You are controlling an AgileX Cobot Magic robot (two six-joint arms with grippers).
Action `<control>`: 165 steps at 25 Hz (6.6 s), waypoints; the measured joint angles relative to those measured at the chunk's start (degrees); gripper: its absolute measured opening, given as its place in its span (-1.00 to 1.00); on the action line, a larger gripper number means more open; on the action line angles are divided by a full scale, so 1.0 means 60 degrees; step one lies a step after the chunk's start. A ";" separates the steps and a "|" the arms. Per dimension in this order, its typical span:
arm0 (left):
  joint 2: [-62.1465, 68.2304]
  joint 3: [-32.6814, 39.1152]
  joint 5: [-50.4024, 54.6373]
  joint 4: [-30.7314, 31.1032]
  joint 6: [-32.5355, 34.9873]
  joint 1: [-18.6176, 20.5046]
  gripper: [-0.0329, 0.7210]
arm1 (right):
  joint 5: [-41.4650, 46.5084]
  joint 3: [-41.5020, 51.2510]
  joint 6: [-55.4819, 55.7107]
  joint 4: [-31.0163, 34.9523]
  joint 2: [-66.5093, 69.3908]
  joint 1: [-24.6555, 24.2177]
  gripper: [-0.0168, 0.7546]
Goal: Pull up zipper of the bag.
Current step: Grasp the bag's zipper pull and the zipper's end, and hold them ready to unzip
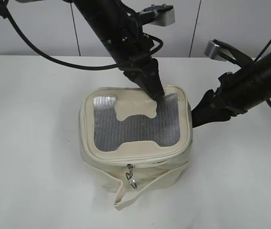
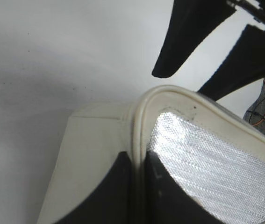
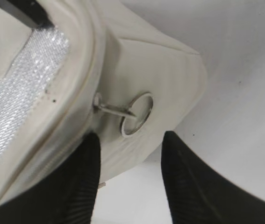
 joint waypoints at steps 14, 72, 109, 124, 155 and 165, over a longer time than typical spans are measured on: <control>0.0000 0.0000 0.0000 0.0002 0.0000 0.0000 -0.80 | -0.0177 0.0003 -0.1279 0.0878 0.0344 0.0000 -0.05; -0.0011 0.0000 0.0048 0.0061 0.0060 -0.0014 -0.80 | 0.2356 0.0003 0.1086 -0.1372 -0.0911 0.0199 -0.93; -0.0020 0.0000 0.0000 0.0153 0.0065 0.0007 -0.81 | 0.2358 0.0011 0.3881 -0.4366 -0.2031 0.3073 -0.93; -0.0020 0.0000 -0.0008 0.0153 0.0065 0.0007 -0.81 | 0.0738 0.0314 0.4679 -0.4081 -0.3466 -0.1233 -0.93; -0.0020 0.0000 -0.0008 0.0153 0.0065 0.0007 -0.81 | -0.1327 0.2908 -0.1865 0.1280 -0.2729 0.0009 0.24; -0.0020 0.0000 -0.0008 0.0153 0.0059 0.0007 -0.81 | -0.1689 0.2841 -0.3064 0.2393 -0.1801 0.0096 0.25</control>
